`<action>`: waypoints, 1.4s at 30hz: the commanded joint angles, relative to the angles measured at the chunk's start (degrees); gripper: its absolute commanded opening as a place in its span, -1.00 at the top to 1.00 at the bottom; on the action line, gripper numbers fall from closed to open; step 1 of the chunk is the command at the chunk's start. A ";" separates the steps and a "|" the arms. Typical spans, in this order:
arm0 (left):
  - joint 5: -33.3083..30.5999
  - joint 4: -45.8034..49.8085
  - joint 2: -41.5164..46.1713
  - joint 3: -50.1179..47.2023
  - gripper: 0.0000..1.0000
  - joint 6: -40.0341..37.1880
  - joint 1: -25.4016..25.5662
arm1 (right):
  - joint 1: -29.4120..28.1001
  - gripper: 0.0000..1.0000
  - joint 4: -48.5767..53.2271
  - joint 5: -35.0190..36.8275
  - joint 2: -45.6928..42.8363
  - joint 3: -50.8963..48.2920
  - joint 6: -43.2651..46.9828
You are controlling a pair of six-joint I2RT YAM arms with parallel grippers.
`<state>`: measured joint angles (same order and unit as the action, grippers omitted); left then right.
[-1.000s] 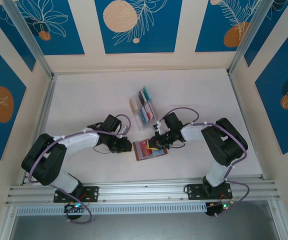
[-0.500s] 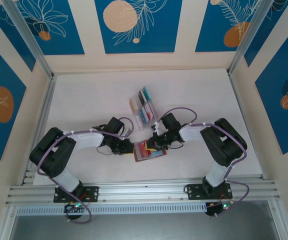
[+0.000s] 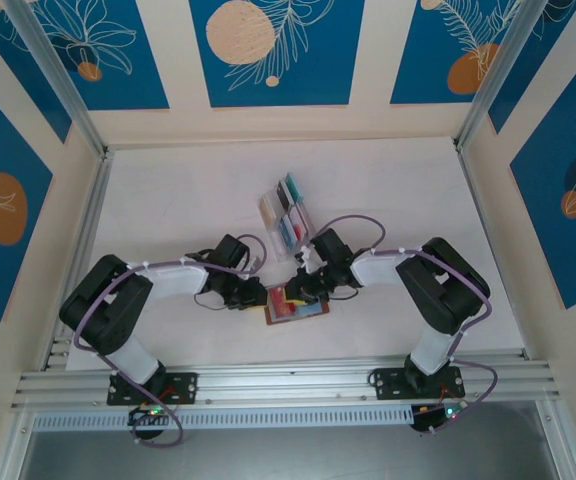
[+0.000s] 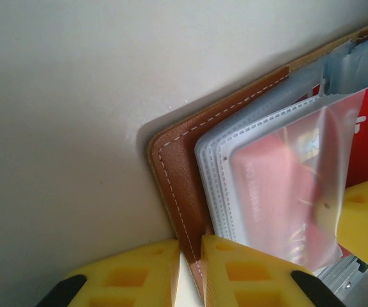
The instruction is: Put the credit cards into the card holder
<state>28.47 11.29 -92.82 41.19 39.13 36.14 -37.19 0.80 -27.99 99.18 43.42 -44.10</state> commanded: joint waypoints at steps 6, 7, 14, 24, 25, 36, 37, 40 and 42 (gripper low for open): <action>-0.09 -5.58 -2.50 -1.19 0.66 0.77 2.88 | -0.78 0.27 10.61 5.25 -4.30 0.95 2.23; -0.15 -5.58 -2.38 -1.23 0.66 0.77 2.84 | -0.70 0.25 11.39 5.54 -4.66 1.14 2.45; -0.20 -5.49 -2.53 -1.60 0.66 0.77 2.81 | -0.56 0.17 19.68 9.75 -6.10 4.45 4.94; -0.08 -5.57 -3.38 -1.29 0.66 0.39 2.75 | -1.02 0.46 21.93 10.81 -4.67 7.54 6.41; -0.01 -5.73 -3.56 -1.31 0.66 0.49 2.79 | -1.14 0.46 21.80 10.55 -4.34 7.76 6.39; 0.12 -6.00 -3.34 -1.44 0.66 0.50 2.75 | -2.12 0.63 19.39 6.93 -0.94 9.40 5.65; 0.14 -6.06 -3.41 -1.49 0.66 0.50 2.79 | -2.33 0.64 19.00 6.61 -0.81 9.39 5.38; 0.21 -6.52 -3.77 -1.62 0.66 0.64 2.77 | -3.47 0.68 18.38 6.10 -0.32 9.70 4.80; 0.51 -7.12 -4.11 -1.69 0.66 0.94 2.72 | -4.30 0.68 18.36 6.69 -0.69 10.01 4.64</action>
<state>28.29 10.66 -92.97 40.97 39.59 36.25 -40.21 19.70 -19.53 98.13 51.70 -38.85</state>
